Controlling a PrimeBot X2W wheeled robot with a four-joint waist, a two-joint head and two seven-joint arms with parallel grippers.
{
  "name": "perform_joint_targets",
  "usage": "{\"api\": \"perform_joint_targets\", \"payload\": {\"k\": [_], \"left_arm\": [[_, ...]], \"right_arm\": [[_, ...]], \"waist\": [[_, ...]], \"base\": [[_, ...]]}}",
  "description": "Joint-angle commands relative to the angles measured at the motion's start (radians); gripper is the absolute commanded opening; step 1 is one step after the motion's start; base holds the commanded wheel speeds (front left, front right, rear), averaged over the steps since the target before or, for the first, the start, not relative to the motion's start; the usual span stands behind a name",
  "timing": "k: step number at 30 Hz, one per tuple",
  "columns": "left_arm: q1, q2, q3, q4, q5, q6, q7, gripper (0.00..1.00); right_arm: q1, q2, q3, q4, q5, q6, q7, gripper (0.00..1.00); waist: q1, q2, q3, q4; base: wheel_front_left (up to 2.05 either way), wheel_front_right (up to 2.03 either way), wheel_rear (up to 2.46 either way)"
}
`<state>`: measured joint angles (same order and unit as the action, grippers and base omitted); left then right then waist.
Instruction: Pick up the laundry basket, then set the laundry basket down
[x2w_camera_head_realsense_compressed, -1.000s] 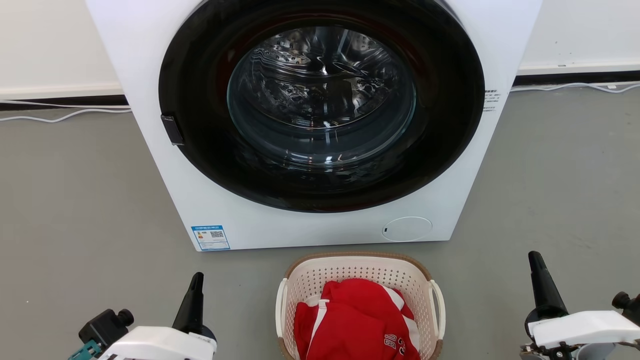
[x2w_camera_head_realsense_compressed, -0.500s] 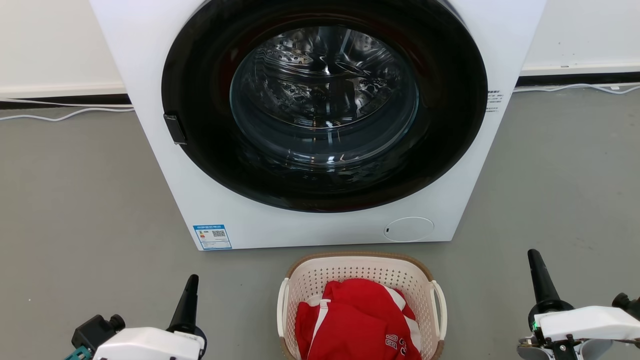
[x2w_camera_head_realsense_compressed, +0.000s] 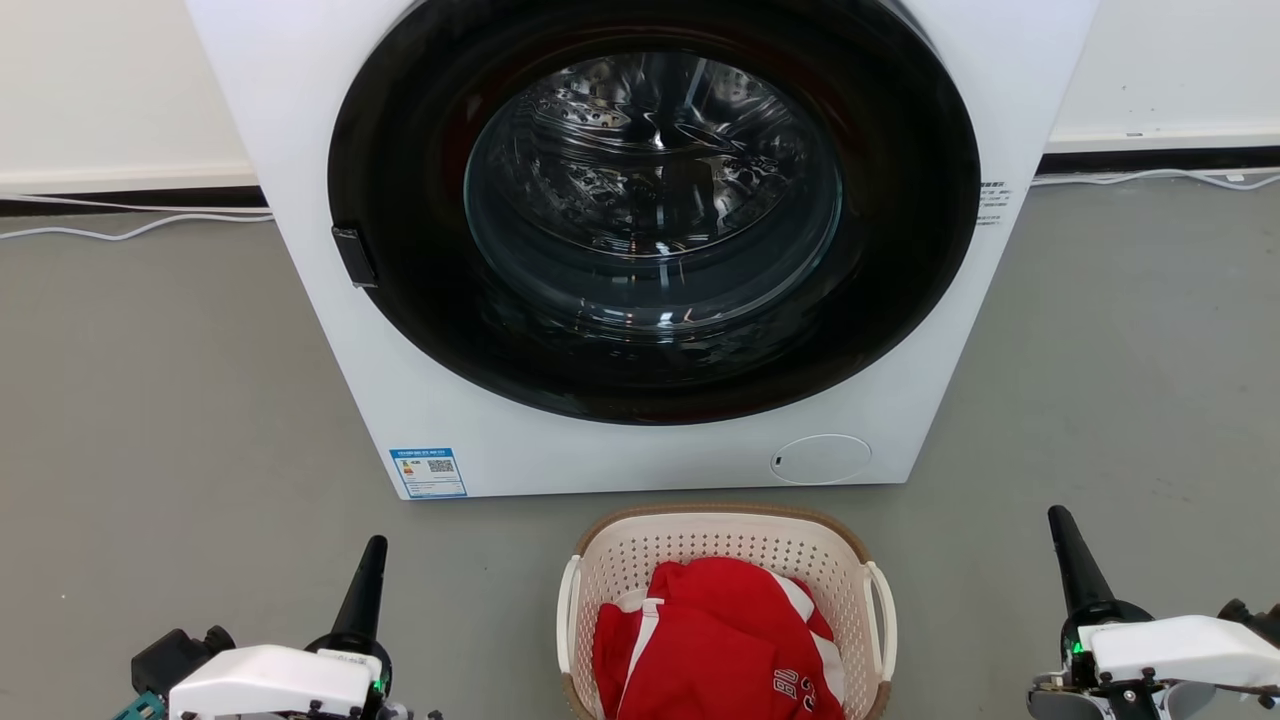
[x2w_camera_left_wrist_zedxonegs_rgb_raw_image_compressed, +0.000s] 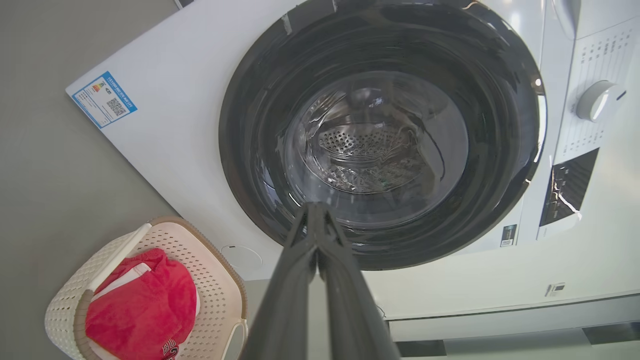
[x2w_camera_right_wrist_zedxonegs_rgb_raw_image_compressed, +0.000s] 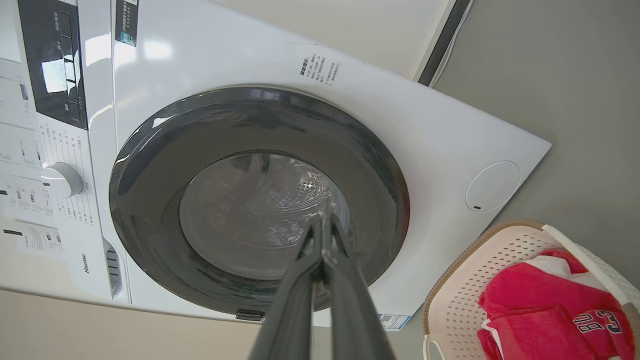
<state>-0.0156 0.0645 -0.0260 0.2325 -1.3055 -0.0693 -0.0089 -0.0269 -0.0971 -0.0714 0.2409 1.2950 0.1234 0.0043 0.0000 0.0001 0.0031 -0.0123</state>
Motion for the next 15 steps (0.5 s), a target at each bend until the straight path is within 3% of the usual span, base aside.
{"api": "perform_joint_targets", "payload": {"k": [1, 15], "left_arm": [[-0.059, 0.010, 0.033, -0.018, -0.030, -0.014, 0.006, 0.00], [-0.072, 0.010, 0.065, -0.005, -0.163, -0.035, 0.045, 0.00]], "right_arm": [[-0.057, -0.003, 0.006, -0.020, 0.030, 0.006, 0.014, 0.00], [-0.067, 0.016, -0.011, -0.010, 0.158, 0.006, 0.053, 0.00]], "waist": [[0.0000, -0.0001, 0.000, 0.001], [0.0000, -0.0001, 0.000, 0.006]], "base": [[0.00, 0.00, 0.00], [0.00, 0.00, 0.00]]}}
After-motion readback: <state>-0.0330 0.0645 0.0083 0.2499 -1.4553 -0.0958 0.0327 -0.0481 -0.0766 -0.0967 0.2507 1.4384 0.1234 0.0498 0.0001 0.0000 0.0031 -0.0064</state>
